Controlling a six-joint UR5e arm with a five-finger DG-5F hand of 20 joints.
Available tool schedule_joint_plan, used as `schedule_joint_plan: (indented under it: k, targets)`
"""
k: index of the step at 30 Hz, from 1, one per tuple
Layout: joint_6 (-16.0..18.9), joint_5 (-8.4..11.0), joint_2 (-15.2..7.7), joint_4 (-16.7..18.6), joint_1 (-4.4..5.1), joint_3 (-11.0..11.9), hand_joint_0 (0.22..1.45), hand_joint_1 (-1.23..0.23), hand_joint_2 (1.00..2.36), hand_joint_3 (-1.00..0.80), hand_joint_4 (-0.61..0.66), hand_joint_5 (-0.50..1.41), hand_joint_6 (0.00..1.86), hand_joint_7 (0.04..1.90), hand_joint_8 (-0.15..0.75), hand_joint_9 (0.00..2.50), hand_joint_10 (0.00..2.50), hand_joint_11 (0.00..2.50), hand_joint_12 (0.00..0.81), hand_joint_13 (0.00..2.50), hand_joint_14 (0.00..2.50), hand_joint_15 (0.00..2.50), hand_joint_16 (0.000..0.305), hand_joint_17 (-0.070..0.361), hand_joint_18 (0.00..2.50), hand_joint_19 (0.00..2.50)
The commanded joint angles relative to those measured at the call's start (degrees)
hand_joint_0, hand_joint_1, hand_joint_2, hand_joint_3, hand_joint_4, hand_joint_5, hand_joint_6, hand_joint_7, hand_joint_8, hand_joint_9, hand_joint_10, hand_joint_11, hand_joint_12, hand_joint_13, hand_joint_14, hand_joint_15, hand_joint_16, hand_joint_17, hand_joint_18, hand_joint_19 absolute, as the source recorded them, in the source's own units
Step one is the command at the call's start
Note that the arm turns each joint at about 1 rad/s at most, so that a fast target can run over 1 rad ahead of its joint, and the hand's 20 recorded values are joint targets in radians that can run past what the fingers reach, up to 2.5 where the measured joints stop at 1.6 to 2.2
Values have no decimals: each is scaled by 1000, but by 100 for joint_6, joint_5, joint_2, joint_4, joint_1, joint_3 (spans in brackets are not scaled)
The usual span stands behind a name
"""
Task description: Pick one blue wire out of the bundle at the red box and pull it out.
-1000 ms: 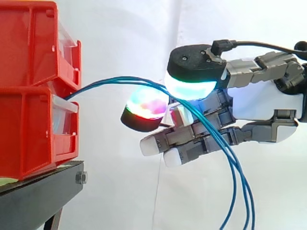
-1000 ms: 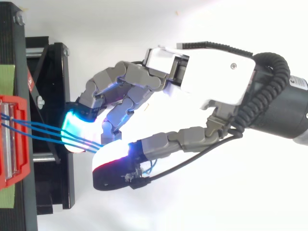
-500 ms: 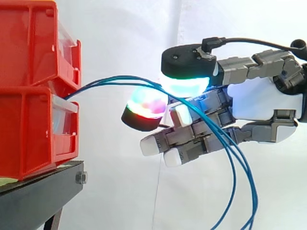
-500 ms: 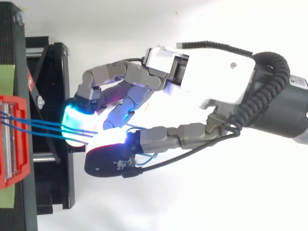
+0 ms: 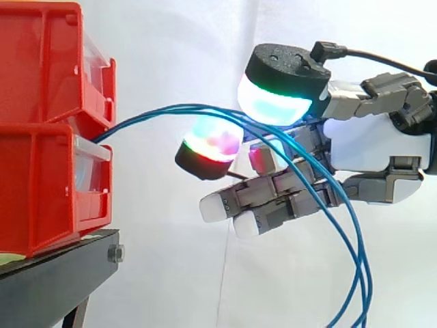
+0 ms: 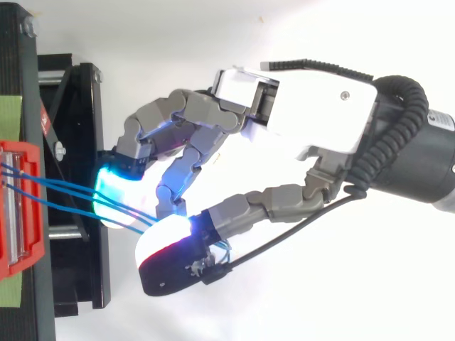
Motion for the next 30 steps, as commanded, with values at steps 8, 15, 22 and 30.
schedule_joint_plan:
  k: [8,15,22,30]
  targets:
    - [0,-25,0,0,-8,0,588,-718,1009,-374,247,-89,697,998,245,1127,26,674,358,619,18,376,56,127,484,569]
    - [0,-25,0,0,-8,0,620,-576,1015,-288,318,-34,501,1338,228,1154,27,609,350,635,18,376,55,124,471,584]
    - [0,-25,0,0,-8,0,631,-629,1020,-192,258,-45,506,1321,244,1190,31,771,361,645,17,399,55,124,488,582]
    - [0,-25,0,0,-8,0,600,-816,1017,-196,258,-134,783,814,261,1196,30,959,380,628,17,405,58,130,496,574]
